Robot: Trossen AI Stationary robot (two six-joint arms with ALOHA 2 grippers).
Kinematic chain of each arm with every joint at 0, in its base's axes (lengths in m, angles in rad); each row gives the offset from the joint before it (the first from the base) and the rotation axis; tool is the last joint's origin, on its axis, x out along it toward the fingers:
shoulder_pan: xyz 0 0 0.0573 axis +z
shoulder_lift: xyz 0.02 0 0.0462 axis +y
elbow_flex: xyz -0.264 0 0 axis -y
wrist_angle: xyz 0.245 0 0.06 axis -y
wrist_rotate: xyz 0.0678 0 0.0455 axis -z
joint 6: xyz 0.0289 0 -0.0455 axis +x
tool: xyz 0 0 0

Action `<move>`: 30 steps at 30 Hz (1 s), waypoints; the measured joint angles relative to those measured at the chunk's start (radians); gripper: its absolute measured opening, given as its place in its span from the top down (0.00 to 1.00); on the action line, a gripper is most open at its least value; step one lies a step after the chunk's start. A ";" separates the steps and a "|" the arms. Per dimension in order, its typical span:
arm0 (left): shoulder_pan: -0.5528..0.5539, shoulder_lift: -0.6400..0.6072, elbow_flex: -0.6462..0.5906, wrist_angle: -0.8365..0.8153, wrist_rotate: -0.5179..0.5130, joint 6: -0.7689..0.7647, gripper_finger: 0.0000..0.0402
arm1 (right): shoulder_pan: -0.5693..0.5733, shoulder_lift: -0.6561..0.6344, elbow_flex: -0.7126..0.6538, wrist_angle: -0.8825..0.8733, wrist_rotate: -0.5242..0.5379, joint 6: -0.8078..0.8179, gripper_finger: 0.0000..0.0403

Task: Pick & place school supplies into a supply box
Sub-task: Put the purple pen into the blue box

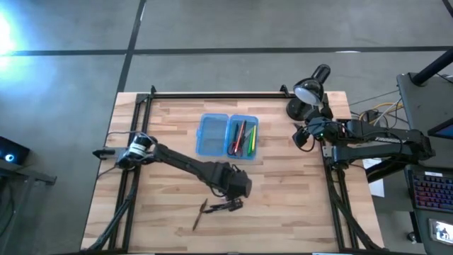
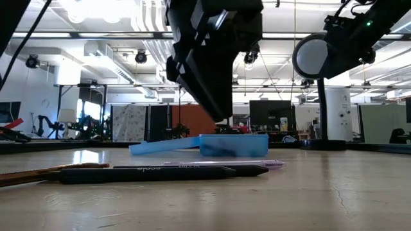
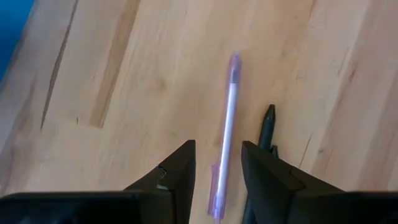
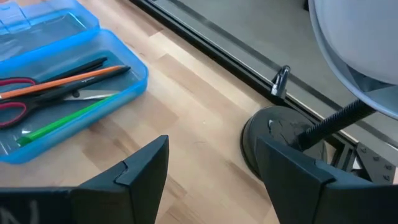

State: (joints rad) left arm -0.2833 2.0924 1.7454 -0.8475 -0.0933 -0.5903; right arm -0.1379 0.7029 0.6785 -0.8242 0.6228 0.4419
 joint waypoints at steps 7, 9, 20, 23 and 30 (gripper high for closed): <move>-0.002 0.022 -0.049 0.083 -0.003 0.019 0.72 | 0.000 0.000 0.000 0.000 -0.003 0.003 0.43; -0.002 0.025 -0.070 0.109 -0.004 0.021 0.72 | 0.000 0.000 0.000 0.000 -0.003 0.003 0.43; -0.011 0.031 -0.140 0.153 0.005 0.048 0.72 | 0.000 0.000 -0.001 -0.001 -0.003 0.003 0.43; -0.013 0.031 -0.145 0.162 0.017 0.042 0.72 | 0.000 0.001 -0.001 -0.001 -0.002 0.001 0.43; -0.012 0.010 -0.098 0.152 -0.005 -0.042 0.72 | 0.000 0.003 -0.002 -0.001 0.000 0.002 0.43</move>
State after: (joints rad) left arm -0.2955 2.1023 1.6476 -0.6960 -0.0984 -0.6321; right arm -0.1383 0.7060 0.6765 -0.8253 0.6225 0.4438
